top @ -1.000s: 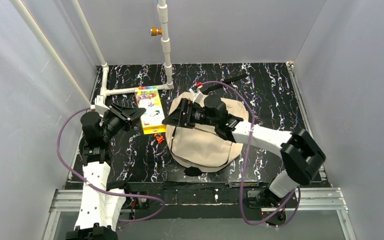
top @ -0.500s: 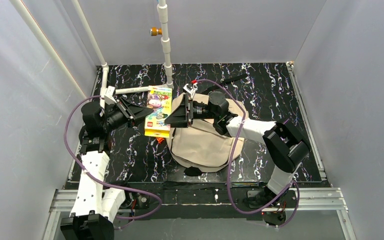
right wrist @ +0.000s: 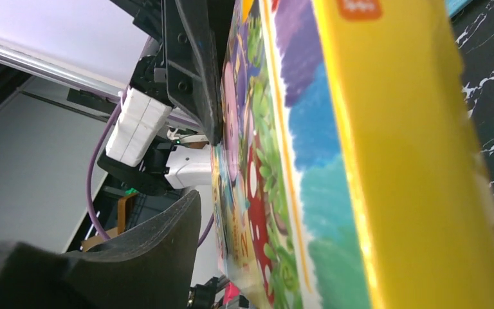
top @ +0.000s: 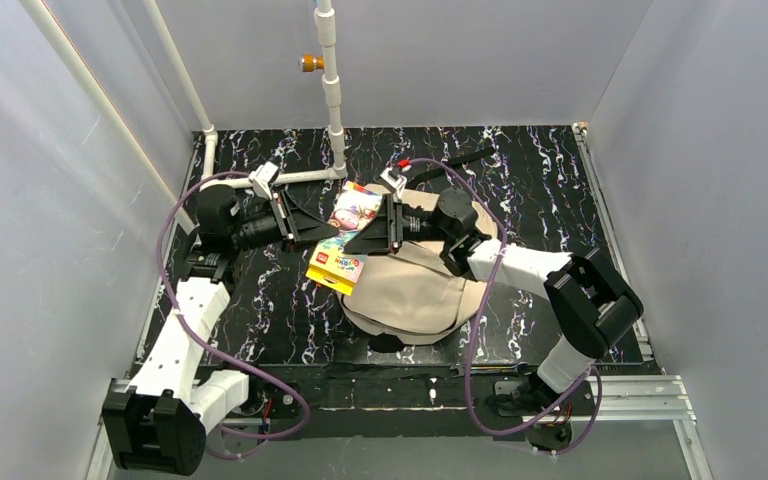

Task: Pack the student bag
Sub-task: Pick up the stationery from the center of the board.

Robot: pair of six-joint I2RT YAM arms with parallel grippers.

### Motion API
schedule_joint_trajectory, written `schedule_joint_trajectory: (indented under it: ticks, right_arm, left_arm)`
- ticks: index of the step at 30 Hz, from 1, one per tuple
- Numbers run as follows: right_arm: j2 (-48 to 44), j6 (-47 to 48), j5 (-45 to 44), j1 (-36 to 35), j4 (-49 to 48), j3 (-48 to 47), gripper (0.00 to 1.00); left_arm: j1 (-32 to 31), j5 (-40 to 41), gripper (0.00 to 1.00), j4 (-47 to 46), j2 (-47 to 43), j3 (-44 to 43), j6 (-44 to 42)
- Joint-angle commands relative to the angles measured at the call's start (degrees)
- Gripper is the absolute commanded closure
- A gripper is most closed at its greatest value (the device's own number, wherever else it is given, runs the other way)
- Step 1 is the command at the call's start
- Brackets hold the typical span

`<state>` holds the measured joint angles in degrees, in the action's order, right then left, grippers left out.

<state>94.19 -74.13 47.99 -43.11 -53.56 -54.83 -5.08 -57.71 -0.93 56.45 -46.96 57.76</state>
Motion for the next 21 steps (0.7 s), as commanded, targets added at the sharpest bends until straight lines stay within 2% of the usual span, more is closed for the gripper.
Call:
schedule_joint_trajectory:
  ticks: [1,4,8,12,17,21]
  right_arm:
    - [-3.86,-4.52,-2.86,1.35,-11.00,5.04,0.47]
    - [-4.87,-4.45,-3.05,1.79,-12.72,6.83,0.42]
    - [-5.57,-5.58,-3.20,3.57,-16.17,8.33,0.30]
    - [-5.73,-6.55,-3.35,5.44,-17.83,9.28,0.25]
    - [-4.21,-9.49,-1.87,8.53,-20.50,8.06,0.25]
    - [-2.13,-11.47,3.48,10.31,-19.81,4.88,0.26]
  left_arm:
    - [-0.48,-2.12,0.82,-1.31,1.76,-3.71,-1.78]
    - [-1.29,-3.03,0.83,-1.36,3.37,-5.01,-2.24]
    - [-1.98,-6.13,0.84,-1.36,4.70,-6.22,-2.43]
    - [-2.04,-6.56,0.87,-1.41,4.49,-6.23,-1.70]
    - [-2.34,-7.74,0.87,-1.44,3.74,-6.12,-1.41]
    - [-2.55,-10.68,0.87,-1.46,3.81,-6.04,-1.82]
